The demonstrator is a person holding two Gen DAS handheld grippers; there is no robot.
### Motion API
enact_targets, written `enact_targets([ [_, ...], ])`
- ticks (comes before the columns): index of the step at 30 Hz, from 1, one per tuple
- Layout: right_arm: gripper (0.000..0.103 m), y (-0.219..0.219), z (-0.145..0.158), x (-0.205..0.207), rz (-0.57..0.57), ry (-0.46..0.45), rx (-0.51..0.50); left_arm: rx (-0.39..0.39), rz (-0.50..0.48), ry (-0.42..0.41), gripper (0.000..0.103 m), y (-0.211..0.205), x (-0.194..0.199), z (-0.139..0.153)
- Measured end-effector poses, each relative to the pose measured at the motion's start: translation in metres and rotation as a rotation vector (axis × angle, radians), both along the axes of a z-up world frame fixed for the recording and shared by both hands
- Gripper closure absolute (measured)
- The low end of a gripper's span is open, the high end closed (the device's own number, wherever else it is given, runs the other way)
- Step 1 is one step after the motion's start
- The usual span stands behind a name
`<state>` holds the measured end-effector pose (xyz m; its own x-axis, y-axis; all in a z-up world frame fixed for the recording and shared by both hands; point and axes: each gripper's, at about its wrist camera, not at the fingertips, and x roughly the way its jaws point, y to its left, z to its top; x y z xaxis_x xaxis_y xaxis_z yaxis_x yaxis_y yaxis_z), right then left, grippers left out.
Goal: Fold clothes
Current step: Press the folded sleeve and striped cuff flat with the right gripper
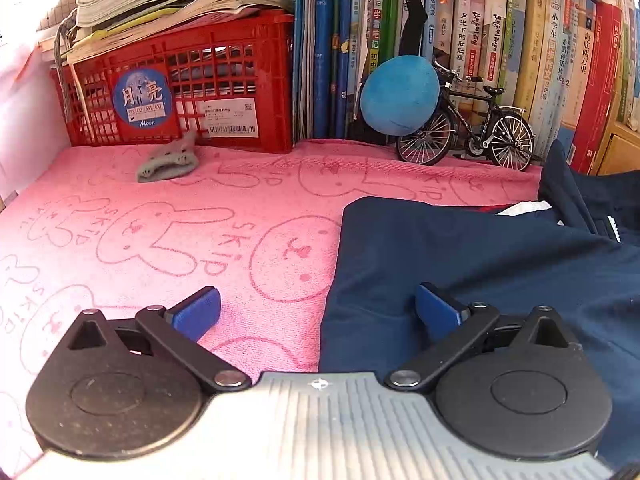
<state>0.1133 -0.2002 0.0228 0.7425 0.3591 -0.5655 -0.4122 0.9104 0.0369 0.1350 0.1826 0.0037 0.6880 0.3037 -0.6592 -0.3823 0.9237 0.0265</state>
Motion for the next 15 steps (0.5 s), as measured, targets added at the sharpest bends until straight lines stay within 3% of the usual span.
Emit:
enact_targets([
  [1,0.023,-0.003,0.000,-0.003,-0.042,-0.006,-0.023,-0.003,0.000,0.000,0.000,0.000,0.000,0.000],
  [2,0.000,-0.008,0.000,-0.004,-0.096,-0.004,-0.050,-0.006,0.001,-0.001,0.000,0.001,0.000,0.000],
  [4,0.000,-0.023,-0.007,0.003,-0.245,0.035,-0.108,-0.006,0.001,-0.001,0.000,0.000,0.000,0.000],
  [7,0.001,-0.045,-0.004,0.003,-0.313,0.035,-0.071,-0.009,0.001,-0.002,0.000,0.001,0.000,-0.001],
  [11,0.002,-0.030,0.008,-0.002,-0.230,-0.035,-0.052,-0.009,0.001,-0.002,0.000,0.001,0.001,-0.001],
  [15,0.020,0.002,0.010,0.008,-0.119,-0.030,-0.053,-0.009,0.002,-0.002,0.000,0.001,0.001,-0.001],
])
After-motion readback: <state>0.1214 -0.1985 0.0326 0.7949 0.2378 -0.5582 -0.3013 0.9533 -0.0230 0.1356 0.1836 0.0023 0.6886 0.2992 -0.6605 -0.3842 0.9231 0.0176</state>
